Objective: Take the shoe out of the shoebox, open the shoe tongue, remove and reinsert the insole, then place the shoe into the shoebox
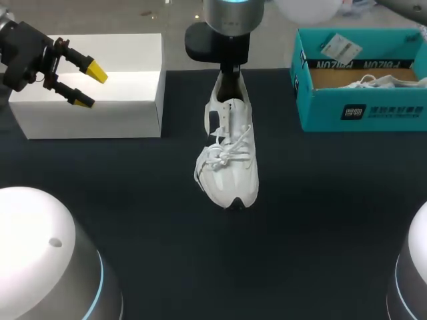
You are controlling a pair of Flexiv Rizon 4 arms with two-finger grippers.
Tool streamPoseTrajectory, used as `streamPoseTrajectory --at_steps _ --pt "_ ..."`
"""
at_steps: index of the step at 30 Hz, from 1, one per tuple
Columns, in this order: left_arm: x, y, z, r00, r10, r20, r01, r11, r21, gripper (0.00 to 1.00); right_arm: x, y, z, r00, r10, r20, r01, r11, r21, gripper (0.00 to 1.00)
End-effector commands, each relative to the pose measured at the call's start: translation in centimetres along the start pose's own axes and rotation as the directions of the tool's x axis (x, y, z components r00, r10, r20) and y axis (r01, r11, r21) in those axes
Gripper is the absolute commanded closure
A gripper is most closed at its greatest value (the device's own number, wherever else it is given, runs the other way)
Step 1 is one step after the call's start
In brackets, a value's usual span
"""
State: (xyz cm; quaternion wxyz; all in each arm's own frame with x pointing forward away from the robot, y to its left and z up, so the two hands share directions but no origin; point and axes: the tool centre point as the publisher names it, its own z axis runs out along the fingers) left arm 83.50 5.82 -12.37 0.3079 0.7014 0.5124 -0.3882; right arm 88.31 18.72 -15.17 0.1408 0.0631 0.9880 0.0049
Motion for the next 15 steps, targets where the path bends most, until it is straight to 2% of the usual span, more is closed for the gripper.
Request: streamPoseTrajectory --at_steps 1,8,11,15 --pt "0.0 0.0 -0.1 1.0 0.001 -0.002 -0.001 1.0 0.002 0.0 -2.7 -2.9 0.0 1.0 0.005 -0.009 -0.005 1.0 -0.02 1.0" --pt "0.0 0.0 -0.1 1.0 0.001 -0.002 -0.001 1.0 0.002 0.0 -7.4 -8.3 -0.2 1.0 -0.002 0.019 0.002 1.0 -0.009 1.0" --pt "0.0 0.0 -0.1 1.0 0.001 -0.002 -0.001 1.0 0.002 0.0 -10.1 -11.4 0.0 0.999 0.01 0.032 -0.011 1.0 0.013 1.0" --pt "0.0 0.0 -0.1 1.0 0.001 -0.002 -0.001 1.0 0.002 0.0 -12.9 -14.7 -0.2 1.0 0.023 0.016 -0.023 1.0 -0.016 1.0"
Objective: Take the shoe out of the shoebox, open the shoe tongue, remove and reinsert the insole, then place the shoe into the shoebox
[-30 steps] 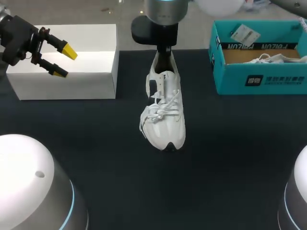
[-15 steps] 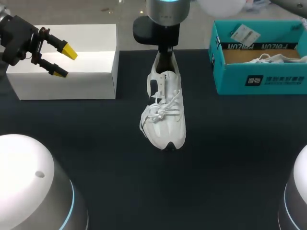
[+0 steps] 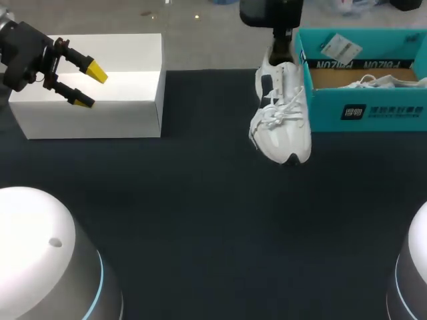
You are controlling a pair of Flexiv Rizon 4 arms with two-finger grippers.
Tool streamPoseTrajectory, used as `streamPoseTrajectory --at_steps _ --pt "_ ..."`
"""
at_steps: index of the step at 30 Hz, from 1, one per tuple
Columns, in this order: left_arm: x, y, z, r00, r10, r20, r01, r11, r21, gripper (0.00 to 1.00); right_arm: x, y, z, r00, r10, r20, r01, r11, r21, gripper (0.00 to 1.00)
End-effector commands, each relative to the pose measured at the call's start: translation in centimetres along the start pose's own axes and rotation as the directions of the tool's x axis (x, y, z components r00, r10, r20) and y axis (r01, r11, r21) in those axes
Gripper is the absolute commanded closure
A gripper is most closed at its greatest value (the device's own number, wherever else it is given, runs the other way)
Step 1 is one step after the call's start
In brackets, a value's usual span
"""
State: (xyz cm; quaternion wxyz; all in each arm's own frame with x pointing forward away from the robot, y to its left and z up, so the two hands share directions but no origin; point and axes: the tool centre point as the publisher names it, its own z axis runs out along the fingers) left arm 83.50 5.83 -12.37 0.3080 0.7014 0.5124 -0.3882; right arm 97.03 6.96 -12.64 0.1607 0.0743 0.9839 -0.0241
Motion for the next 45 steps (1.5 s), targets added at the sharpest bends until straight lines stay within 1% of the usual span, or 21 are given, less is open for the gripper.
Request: streamPoseTrajectory --at_steps 1,5,8,27,31,34,40,43,45 --pt "0.0 0.0 -0.1 1.0 0.001 -0.002 -0.001 1.0 0.002 0.0 -3.0 -4.9 0.0 1.0 0.002 -0.01 -0.003 0.997 -0.072 1.0" --pt "0.0 0.0 -0.1 1.0 0.001 -0.002 -0.001 1.0 0.002 0.0 -4.8 -7.1 -0.4 1.0 -0.026 0.017 0.027 0.996 -0.08 1.0" --pt "0.0 0.0 -0.1 1.0 0.001 -0.002 -0.001 1.0 0.002 0.0 -5.9 -8.2 -0.1 1.0 -0.005 0.024 0.007 0.998 -0.059 1.0" --pt "0.0 0.0 -0.1 1.0 0.001 -0.002 -0.001 1.0 0.002 0.0 -5.9 -8.2 -0.1 1.0 -0.005 0.024 0.007 0.998 -0.059 1.0" --pt "0.0 0.0 -0.1 1.0 0.001 -0.002 -0.001 1.0 0.002 0.0 -8.9 -9.8 1.4 1.0 0.016 0.006 -0.016 0.999 -0.032 1.0" --pt "0.0 0.0 -0.1 1.0 0.001 -0.002 -0.001 1.0 0.002 0.0 -11.5 -11.6 2.4 0.999 0.036 0.023 -0.036 0.999 -0.025 1.0" --pt "0.0 0.0 -0.1 1.0 0.001 -0.002 -0.001 1.0 0.002 0.0 -16.7 -15.7 3.9 0.995 0.067 0.075 -0.066 0.998 -0.007 1.0" --pt "0.0 0.0 -0.1 1.0 0.001 -0.002 -0.001 1.0 0.002 0.0 -18.8 -17.9 4.7 0.994 0.053 0.094 -0.054 0.999 0.006 1.0" --pt "0.0 0.0 -0.1 1.0 0.001 -0.002 -0.001 1.0 0.002 0.0 -19.8 -19.2 4.9 0.992 0.021 0.126 -0.022 1.0 0.003 1.0"
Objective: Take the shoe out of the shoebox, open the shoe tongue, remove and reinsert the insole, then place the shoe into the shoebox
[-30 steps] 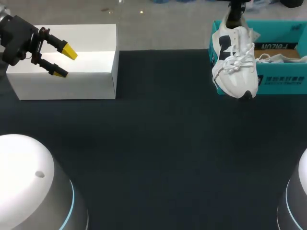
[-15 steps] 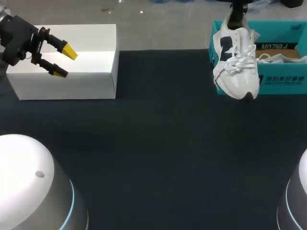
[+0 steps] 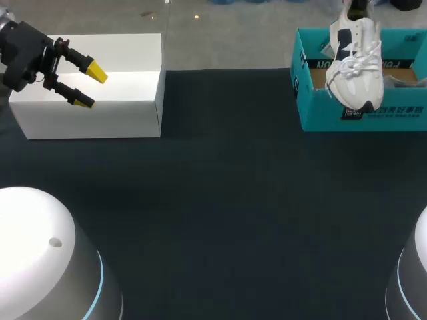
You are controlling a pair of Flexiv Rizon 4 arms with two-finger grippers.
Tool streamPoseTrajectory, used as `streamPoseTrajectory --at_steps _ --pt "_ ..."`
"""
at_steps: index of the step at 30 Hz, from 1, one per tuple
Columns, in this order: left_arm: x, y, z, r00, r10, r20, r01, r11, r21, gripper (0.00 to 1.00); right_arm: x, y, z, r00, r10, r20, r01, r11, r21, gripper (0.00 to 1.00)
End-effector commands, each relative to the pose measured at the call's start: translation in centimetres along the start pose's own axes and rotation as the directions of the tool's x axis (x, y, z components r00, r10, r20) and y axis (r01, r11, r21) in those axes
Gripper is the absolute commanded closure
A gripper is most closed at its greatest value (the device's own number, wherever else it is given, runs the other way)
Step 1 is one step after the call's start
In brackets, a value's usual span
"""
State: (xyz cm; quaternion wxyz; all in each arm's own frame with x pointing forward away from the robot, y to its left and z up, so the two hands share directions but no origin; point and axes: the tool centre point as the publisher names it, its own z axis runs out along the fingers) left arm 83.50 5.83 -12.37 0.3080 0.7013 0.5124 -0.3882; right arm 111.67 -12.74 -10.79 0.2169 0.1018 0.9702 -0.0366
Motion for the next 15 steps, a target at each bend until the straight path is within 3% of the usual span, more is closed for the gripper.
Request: streamPoseTrajectory --at_steps 1,4,7,15 --pt "0.0 0.0 -0.1 1.0 0.001 -0.002 -0.001 1.0 0.002 0.0 -3.1 -2.3 1.2 0.999 -0.04 0.019 0.041 0.999 -0.021 1.0" --pt "0.0 0.0 -0.1 1.0 0.001 -0.002 -0.001 1.0 0.002 0.0 -4.2 -3.4 1.3 0.999 -0.033 0.027 0.033 0.999 -0.02 1.0" --pt "0.0 0.0 -0.1 1.0 0.001 -0.002 -0.001 1.0 0.002 0.0 -4.6 -3.4 1.5 0.996 0.082 -0.034 -0.082 0.997 0.0 1.0" --pt "0.0 0.0 -0.1 1.0 0.001 -0.002 -0.001 1.0 0.002 0.0 -4.6 -3.4 1.5 0.996 0.082 -0.034 -0.082 0.997 0.0 1.0"
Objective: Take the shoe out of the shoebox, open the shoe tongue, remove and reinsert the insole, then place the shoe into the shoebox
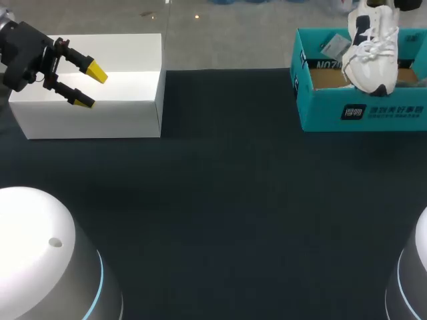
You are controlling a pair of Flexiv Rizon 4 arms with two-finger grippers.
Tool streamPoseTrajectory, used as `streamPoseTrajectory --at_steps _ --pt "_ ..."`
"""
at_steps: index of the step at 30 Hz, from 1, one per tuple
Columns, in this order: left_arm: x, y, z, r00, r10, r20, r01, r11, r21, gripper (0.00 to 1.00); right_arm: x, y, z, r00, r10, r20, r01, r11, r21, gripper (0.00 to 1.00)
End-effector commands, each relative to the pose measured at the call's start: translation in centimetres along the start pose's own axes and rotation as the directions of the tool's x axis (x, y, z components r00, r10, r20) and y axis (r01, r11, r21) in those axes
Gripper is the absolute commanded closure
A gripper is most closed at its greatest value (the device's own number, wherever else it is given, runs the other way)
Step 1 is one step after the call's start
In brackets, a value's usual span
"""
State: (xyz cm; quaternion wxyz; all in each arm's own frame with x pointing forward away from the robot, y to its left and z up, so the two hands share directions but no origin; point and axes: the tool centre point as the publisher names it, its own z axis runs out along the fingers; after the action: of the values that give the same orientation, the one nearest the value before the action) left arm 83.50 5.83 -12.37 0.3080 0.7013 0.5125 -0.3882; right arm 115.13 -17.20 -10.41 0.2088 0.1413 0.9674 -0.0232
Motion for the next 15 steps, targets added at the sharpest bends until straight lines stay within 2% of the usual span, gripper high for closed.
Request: streamPoseTrajectory --at_steps 1,8,12,15 --pt "0.0 0.0 -0.1 1.0 0.001 -0.002 -0.001 1.0 0.002 0.0 -0.6 0.3 -0.1 1.0 0.0 -0.014 0.0 1.0 0.006 1.0" --pt "0.0 0.0 -0.1 1.0 0.001 -0.002 -0.001 1.0 0.002 0.0 -0.6 0.3 -0.1 1.0 0.0 -0.014 0.0 1.0 0.006 1.0" --pt "0.0 0.0 -0.1 1.0 0.001 -0.002 -0.001 1.0 0.002 0.0 -3.7 -2.2 3.2 1.0 0.006 -0.002 -0.006 0.999 0.049 1.0" --pt "0.0 0.0 -0.1 1.0 0.001 -0.002 -0.001 1.0 0.002 0.0 -6.0 -4.5 4.8 1.0 -0.004 -0.019 0.005 0.997 0.077 1.0"
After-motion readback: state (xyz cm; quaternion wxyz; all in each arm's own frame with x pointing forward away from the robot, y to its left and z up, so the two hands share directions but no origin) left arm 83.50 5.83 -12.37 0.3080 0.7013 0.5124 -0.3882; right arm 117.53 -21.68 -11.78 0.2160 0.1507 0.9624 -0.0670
